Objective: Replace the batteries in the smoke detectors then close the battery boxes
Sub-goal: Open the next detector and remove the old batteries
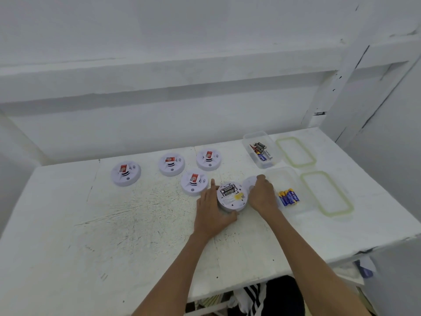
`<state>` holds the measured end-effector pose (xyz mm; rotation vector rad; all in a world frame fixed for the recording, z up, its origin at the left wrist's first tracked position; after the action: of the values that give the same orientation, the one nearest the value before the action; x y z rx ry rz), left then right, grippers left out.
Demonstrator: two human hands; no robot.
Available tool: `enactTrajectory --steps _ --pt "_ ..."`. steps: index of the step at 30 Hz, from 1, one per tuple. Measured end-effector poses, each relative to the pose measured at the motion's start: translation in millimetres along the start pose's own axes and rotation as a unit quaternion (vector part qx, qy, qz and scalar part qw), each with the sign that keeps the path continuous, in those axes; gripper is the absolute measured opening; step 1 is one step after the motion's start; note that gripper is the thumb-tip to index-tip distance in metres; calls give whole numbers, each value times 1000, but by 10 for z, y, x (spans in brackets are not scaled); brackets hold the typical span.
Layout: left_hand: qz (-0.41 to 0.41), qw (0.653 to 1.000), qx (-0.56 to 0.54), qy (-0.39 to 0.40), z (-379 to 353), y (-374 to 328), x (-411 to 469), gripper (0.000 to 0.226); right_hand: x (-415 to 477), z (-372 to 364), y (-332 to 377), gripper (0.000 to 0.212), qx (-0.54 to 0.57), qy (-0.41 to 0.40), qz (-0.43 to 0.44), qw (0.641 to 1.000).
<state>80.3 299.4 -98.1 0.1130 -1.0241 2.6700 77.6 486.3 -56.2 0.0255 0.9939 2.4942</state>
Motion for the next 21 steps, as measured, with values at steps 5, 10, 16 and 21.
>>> enactTrajectory --steps 5,10,16,21 --pt "-10 1000 -8 -15 -11 9 -10 98 -116 -99 68 45 -98 -4 45 994" --pt "-12 999 -28 -18 10 -27 -28 96 -171 -117 191 36 -129 -29 109 985" --pt "-65 997 41 -21 16 -83 -23 89 -230 4 210 22 -52 -36 84 994" --pt "-81 994 77 -4 -11 -116 -43 93 -199 63 102 25 -18 -22 59 998"
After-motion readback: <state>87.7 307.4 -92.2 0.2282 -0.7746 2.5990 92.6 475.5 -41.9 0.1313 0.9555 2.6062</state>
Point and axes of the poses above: each hand's wrist, its own x-axis towards the middle knuckle, its own z-axis out of the back of the hand, y = z × x, the point moved 8 cm from there along x, towards the middle knuckle, and after that the axes turned 8 degrees about x, right-handed, at the moved point
